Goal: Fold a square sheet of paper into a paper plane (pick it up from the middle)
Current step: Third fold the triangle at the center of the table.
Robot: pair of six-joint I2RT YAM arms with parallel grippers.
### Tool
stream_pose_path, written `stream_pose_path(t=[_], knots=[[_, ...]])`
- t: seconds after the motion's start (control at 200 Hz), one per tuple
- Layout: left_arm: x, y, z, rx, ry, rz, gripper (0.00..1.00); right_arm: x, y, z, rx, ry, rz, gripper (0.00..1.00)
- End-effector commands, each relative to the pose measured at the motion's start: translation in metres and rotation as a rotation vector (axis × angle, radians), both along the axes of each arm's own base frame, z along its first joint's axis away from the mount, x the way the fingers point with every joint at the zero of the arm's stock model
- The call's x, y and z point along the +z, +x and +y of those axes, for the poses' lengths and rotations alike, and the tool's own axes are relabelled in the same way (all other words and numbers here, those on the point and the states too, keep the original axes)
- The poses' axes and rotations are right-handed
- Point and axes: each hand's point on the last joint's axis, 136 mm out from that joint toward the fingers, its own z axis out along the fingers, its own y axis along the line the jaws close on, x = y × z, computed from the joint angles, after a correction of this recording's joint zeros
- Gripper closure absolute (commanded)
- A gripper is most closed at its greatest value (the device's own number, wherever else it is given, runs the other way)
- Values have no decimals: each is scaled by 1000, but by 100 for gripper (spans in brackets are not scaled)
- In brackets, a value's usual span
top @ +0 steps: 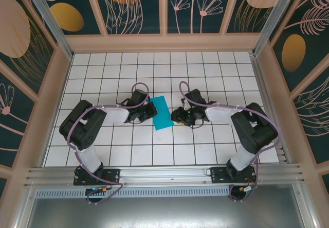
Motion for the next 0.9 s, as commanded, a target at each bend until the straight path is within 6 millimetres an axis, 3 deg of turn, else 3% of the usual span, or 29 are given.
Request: stream_pose_path(t=[0.0,0.215,0.64,0.786,0.896], knots=[[-38,-23,21,11,114,97,95,-1,-5,6,36,5,21,58],[-38,-23,21,11,110,97,95,-4,-13,12,56,40,53,60],[-41,-24,20,6,109,101,95,10,-12,22,42,143,70,65],[-41,-24,20,4,108,101,95,10,-9,21,19,159,82,70],[-36,-21,18,-3,100,84,95,7,-8,18,0,147,92,80]])
